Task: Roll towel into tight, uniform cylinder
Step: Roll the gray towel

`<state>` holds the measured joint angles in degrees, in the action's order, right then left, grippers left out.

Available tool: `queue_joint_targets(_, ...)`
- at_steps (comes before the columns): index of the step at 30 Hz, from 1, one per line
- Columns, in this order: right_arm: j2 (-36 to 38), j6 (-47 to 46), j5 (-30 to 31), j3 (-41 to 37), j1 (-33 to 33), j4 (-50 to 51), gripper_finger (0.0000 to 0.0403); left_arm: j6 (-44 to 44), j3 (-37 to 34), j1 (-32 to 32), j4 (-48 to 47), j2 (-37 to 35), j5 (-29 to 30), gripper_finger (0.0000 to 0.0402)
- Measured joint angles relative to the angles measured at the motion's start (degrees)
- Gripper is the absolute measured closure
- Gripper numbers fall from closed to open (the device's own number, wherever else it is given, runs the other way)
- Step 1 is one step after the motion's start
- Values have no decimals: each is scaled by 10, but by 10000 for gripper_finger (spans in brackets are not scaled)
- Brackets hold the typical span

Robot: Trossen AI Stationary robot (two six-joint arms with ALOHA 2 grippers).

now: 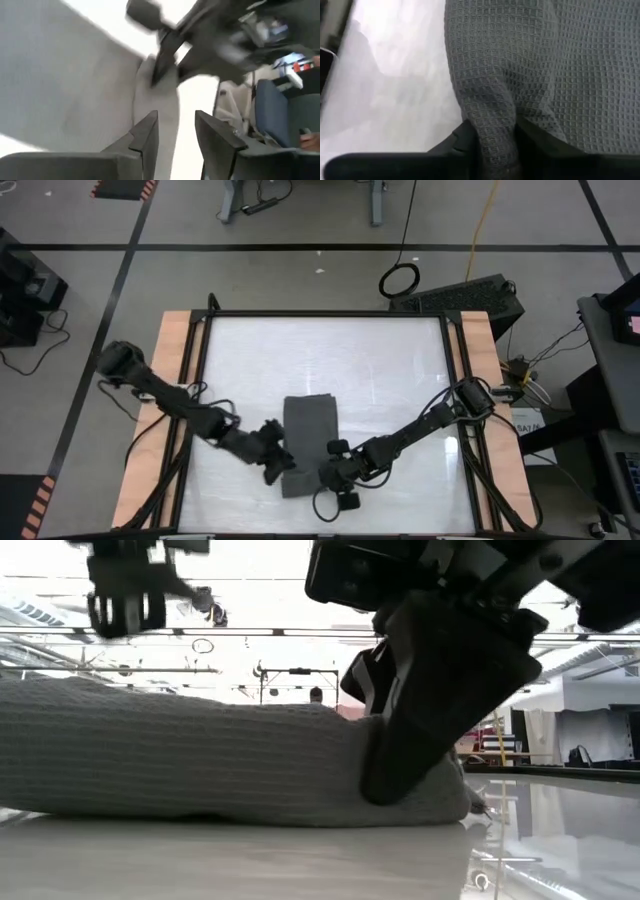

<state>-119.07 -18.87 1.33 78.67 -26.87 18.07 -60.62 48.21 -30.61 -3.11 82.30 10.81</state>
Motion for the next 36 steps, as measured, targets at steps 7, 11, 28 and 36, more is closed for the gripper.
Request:
queue_joint_targets(7, -1, -35, -40, 0, 14, -18, 343, 161, 1, -112, 84, 5, 146, 269)
queue_joint_targets(11, -1, -57, -71, 0, 27, -20, 353, 186, 4, -143, 112, 55, 186, 269)
queue_joint_targets(28, -2, -117, -221, -4, 79, -34, 364, 178, 19, -99, 97, 122, 111, 210)
queue_joint_targets(36, -2, -119, -317, -37, 116, -72, 365, 210, 19, -95, 80, 122, 127, 144)
